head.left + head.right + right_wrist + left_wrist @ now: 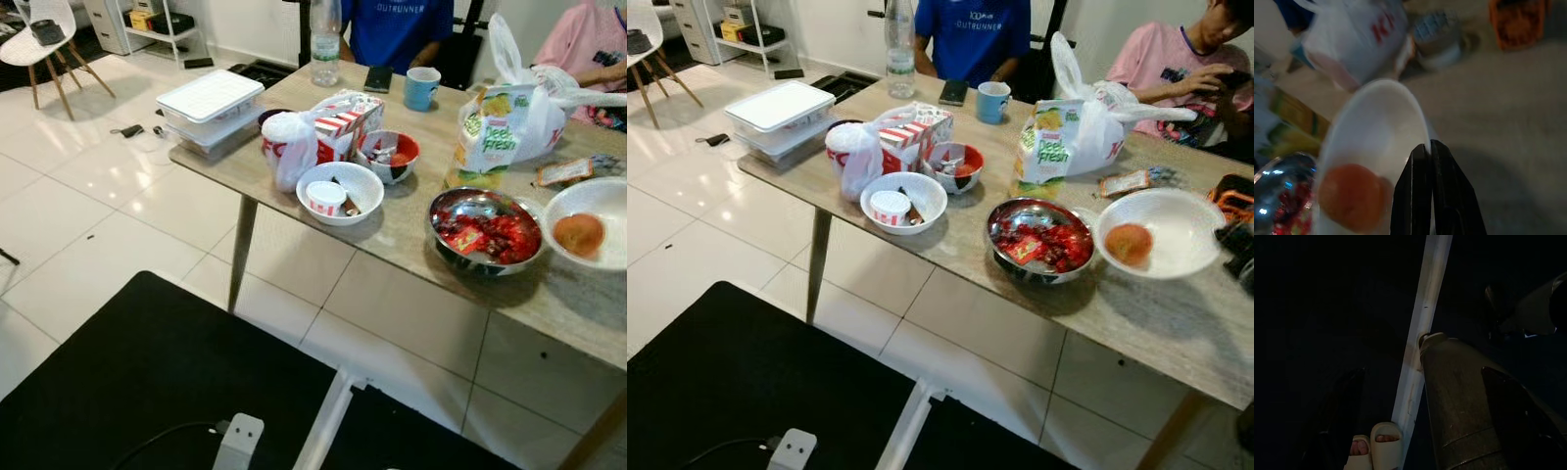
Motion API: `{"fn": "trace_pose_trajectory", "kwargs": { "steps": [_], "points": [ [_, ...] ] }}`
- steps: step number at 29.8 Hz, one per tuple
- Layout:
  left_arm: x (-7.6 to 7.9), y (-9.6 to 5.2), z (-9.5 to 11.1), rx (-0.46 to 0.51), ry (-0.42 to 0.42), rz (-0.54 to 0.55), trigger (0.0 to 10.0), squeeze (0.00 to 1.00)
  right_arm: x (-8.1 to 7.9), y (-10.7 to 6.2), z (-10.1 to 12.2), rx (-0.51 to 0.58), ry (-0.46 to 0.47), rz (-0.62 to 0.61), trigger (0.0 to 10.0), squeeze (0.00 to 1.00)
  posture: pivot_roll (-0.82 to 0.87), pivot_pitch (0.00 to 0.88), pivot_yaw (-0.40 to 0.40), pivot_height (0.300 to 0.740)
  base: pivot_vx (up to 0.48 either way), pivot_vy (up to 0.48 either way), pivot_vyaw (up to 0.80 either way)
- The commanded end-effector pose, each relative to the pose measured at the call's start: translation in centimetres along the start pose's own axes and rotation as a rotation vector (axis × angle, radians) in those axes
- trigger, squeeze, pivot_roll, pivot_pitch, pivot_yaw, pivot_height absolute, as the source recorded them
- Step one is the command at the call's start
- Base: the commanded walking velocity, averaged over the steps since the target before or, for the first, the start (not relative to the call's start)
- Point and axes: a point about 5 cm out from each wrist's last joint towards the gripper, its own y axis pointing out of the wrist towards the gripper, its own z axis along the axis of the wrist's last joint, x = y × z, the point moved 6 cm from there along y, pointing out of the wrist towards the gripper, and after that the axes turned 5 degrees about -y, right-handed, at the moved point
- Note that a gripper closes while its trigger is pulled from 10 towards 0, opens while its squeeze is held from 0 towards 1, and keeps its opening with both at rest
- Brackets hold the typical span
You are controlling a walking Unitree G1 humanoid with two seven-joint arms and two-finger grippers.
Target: Restocking fridge
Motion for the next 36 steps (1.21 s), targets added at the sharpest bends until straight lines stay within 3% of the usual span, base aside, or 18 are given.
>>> {"fn": "trace_pose_trajectory", "kwargs": {
  "steps": [1, 3, 4, 6, 10, 12, 18, 24, 30, 32, 35, 36],
  "points": [
    [1.5, -0.5, -4.5, -0.148, -0.019, -0.043, 10.0, 0.0, 0.2, 0.3, -1.2, -0.014, 0.031, -0.009, 0.0, 0.0, -0.07, 0.028, -0.038, 0.74, 0.0, 0.0, 0.0],
    [1.5, -0.5, -4.4, -0.145, -0.023, -0.043, 10.0, 0.0, 1.1, 0.8, -4.9, -0.098, 0.043, -0.046, 0.0, 0.0, -0.06, 0.028, -0.042, 0.74, 0.0, 0.0, 0.0],
    [1.5, -0.5, -4.4, -0.145, -0.023, -0.043, 10.0, 0.0, 1.1, 0.8, -4.9, -0.098, 0.043, -0.046, 0.0, 0.0, -0.06, 0.028, -0.042, 0.74, 0.0, 0.0, 0.0],
    [1.6, -0.5, -4.4, -0.144, -0.025, -0.042, 10.0, 0.0, 1.7, 0.9, -7.1, -0.137, 0.054, -0.075, 0.0, 0.0, -0.06, 0.028, -0.042, 0.74, 0.0, 0.0, 0.0],
    [1.6, -0.5, -4.5, -0.145, -0.027, -0.042, 10.0, 0.0, 2.1, 1.1, -7.8, -0.123, 0.055, -0.109, 0.0, 0.0, -0.06, 0.028, -0.042, 0.74, 0.0, 0.0, 0.0],
    [1.6, -0.5, -4.5, -0.146, -0.028, -0.042, 10.0, 0.0, 2.1, 1.2, -7.7, -0.108, 0.039, -0.116, 0.0, 0.0, -0.06, 0.028, -0.042, 0.74, 0.0, 0.0, 0.0],
    [1.5, -0.5, -4.5, -0.147, -0.028, -0.041, 10.0, 0.0, 1.6, 1.4, -4.4, 0.01, 0.006, -0.125, 0.0, 0.0, -0.06, 0.028, -0.043, 0.74, 0.0, 0.0, 0.0],
    [1.7, -0.5, -4.4, -0.143, -0.03, -0.044, 10.0, 0.0, 1.7, 1.2, -2.5, 0.063, 0.001, -0.15, 0.0, 0.0, -0.06, 0.028, -0.043, 0.74, 0.0, 0.0, 0.0],
    [1.8, -0.4, -4.4, -0.142, -0.032, -0.047, 10.0, 0.0, 1.7, 1.2, -2.2, 0.058, -0.073, -0.175, 0.0, 0.0, -0.06, 0.028, -0.043, 0.74, 0.0, 0.0, 0.0],
    [1.9, -0.4, -4.5, -0.143, -0.034, -0.047, 10.0, 0.0, 2.2, 1.0, -1.6, 0.082, -0.113, -0.223, 10.0, 0.0, -0.06, 0.028, -0.051, 0.74, 0.0, 0.0, 0.0],
    [1.9, -0.4, -4.5, -0.144, -0.036, -0.046, 10.0, 0.0, 2.7, 0.6, -0.1, 0.154, -0.122, -0.277, 10.0, 0.0, -0.06, 0.028, -0.051, 0.74, 0.0, 0.0, 0.0],
    [1.9, -0.4, -4.5, -0.145, -0.036, -0.046, 10.0, 0.0, 2.6, 0.5, 0.6, 0.183, -0.122, -0.277, 10.0, 0.77, -0.05, 0.029, -0.051, 0.74, 0.0, 0.0, 0.0]
  ]
}}
